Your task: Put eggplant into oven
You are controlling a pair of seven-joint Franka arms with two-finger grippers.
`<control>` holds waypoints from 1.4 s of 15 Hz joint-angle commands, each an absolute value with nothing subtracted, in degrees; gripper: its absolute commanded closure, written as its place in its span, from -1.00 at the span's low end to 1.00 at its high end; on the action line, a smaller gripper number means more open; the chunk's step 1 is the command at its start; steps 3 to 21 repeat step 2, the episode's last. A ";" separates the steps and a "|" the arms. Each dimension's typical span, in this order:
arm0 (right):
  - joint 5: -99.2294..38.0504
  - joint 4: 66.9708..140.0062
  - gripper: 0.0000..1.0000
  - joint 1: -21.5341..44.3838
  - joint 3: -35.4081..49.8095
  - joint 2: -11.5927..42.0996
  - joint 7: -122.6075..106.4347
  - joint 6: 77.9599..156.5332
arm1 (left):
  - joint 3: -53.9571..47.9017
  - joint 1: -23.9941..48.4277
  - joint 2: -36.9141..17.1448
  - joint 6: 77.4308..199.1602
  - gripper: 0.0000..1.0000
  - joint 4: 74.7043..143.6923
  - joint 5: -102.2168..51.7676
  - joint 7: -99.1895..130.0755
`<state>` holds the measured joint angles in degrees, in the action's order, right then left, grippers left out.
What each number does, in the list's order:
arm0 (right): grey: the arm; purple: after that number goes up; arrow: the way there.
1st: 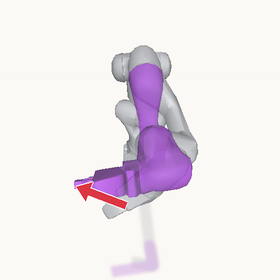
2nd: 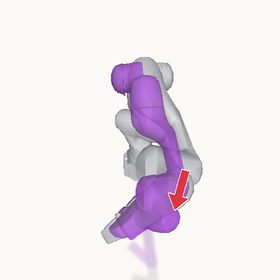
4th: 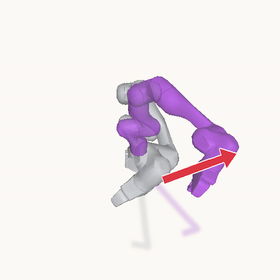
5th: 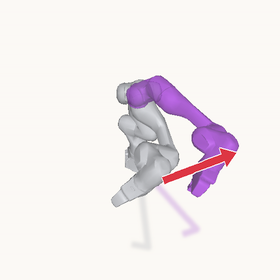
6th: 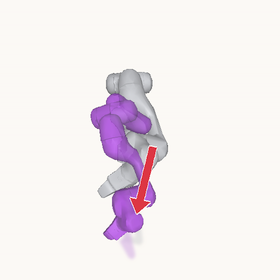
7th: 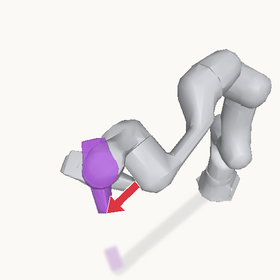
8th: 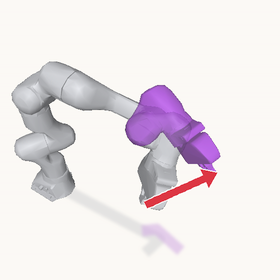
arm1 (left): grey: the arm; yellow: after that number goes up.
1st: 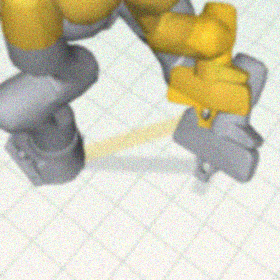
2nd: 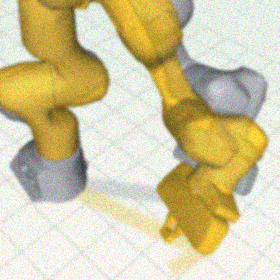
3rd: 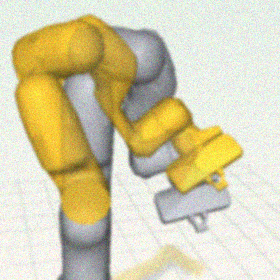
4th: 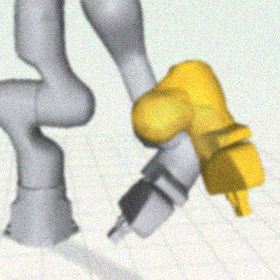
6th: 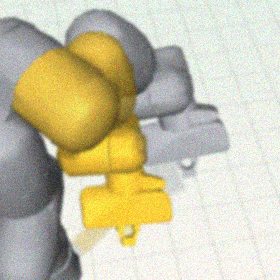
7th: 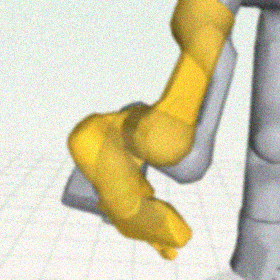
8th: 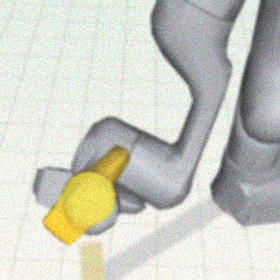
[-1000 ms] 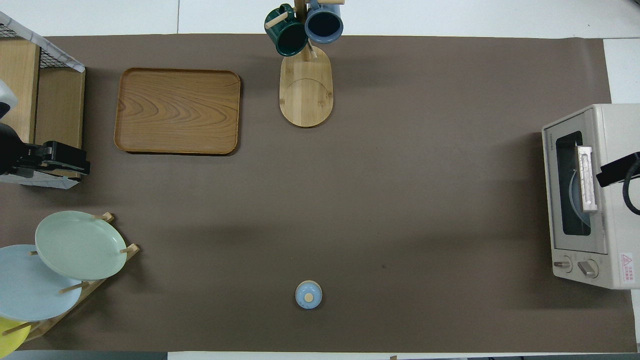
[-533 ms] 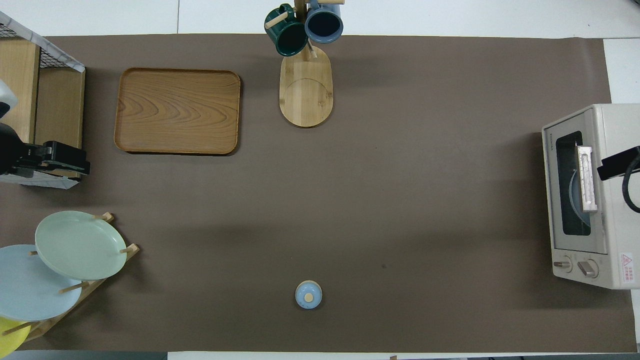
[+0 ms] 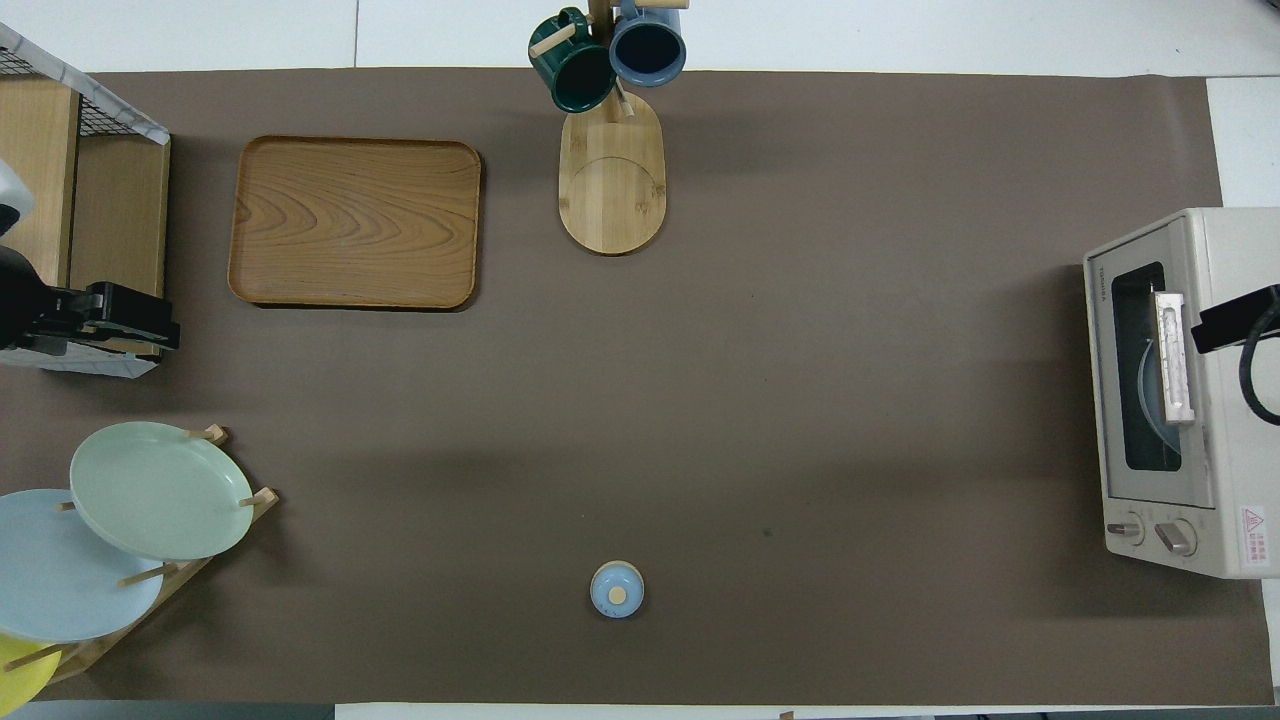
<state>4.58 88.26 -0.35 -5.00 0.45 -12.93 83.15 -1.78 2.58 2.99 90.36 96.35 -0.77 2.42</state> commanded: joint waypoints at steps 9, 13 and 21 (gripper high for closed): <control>2.81 87.71 -1.00 -0.97 -4.75 0.62 -12.04 83.41 | -1.58 2.55 3.69 90.35 -1.00 96.68 -0.79 2.46; 2.81 87.71 -1.00 -0.97 -4.75 0.62 -12.04 83.41 | -1.58 2.55 3.69 90.35 -1.00 96.68 -0.79 2.46; 2.81 87.71 -1.00 -0.97 -4.75 0.62 -12.04 83.41 | -1.58 2.55 3.69 90.35 -1.00 96.68 -0.79 2.46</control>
